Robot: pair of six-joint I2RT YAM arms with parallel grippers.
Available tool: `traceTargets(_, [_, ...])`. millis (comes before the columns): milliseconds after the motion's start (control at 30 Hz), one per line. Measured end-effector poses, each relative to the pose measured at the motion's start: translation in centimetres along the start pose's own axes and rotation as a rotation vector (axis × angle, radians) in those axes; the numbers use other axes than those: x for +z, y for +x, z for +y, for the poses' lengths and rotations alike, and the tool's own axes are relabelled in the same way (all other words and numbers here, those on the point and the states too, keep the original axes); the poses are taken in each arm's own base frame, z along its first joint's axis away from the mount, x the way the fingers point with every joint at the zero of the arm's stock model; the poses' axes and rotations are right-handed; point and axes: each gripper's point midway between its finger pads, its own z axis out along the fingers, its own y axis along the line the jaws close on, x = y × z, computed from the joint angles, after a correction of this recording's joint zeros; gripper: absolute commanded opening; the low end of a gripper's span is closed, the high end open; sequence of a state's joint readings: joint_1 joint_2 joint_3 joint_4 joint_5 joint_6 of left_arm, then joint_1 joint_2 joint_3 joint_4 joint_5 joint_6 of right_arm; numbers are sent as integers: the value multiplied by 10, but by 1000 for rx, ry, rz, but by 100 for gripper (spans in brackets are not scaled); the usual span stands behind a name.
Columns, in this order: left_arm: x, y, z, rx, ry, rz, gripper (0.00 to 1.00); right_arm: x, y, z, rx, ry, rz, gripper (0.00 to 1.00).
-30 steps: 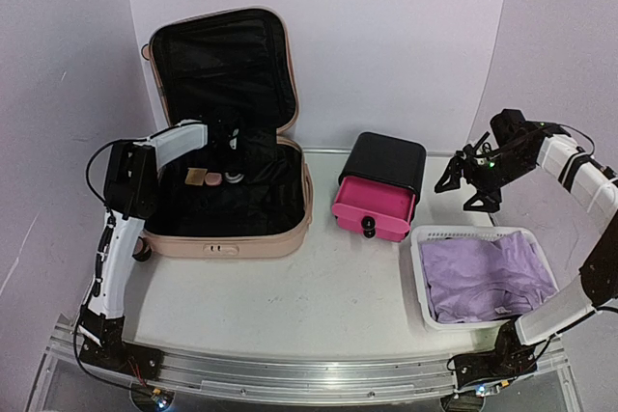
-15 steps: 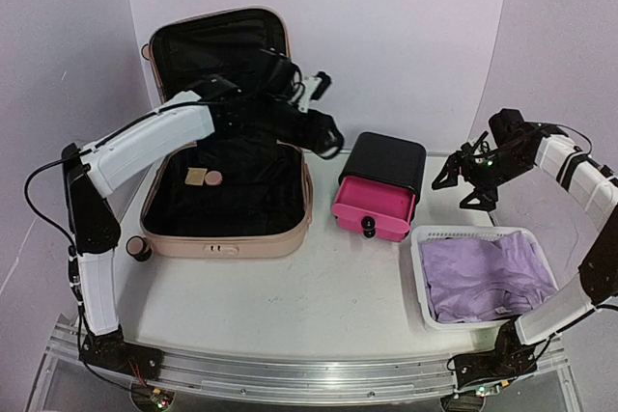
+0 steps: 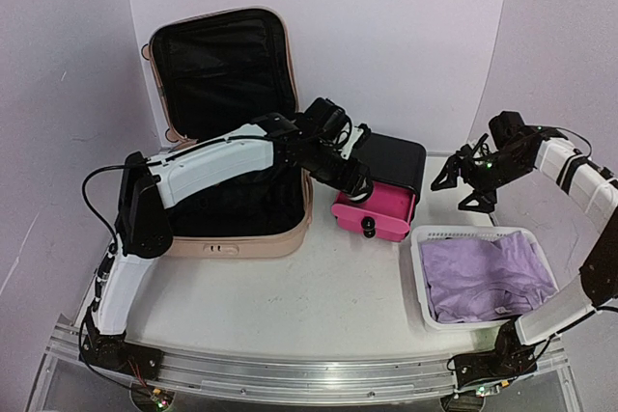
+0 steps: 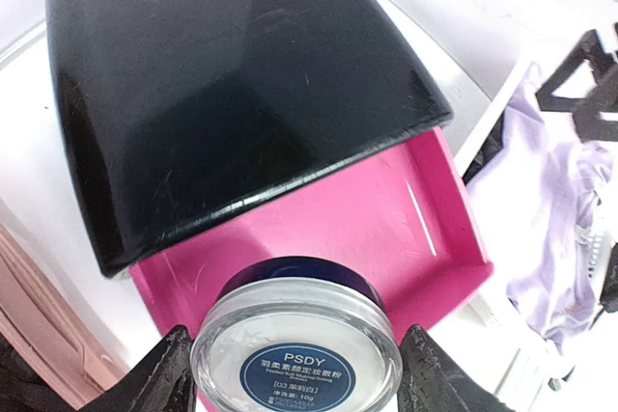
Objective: Open, take out, and arrange the luggage
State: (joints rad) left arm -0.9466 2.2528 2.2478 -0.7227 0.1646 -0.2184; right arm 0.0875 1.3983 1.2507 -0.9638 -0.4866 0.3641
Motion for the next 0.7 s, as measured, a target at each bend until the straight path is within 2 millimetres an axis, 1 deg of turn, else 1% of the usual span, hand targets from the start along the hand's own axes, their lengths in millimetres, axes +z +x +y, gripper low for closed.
traceTargets(100, [6,-2,-1,-4,-4,-5,36,0,0,0,-2,-3,-2,98])
traceTargets(233, [9,-4,-5,-10,2,-11,38,-1,0,1,-3,-6,-5,98])
traceTargets(400, [13,-9,-7,-10,9,-24,45,-5,0,4,-7,-11,-17,98])
traceTargets(567, [21,-5,-5,-11,7,-13,62,-6,0,5,-8,-15,-19,98])
traceTargets(700, [22,-4,-6,-8,11,-10,76,-6,1,6,-8,-20,-17,98])
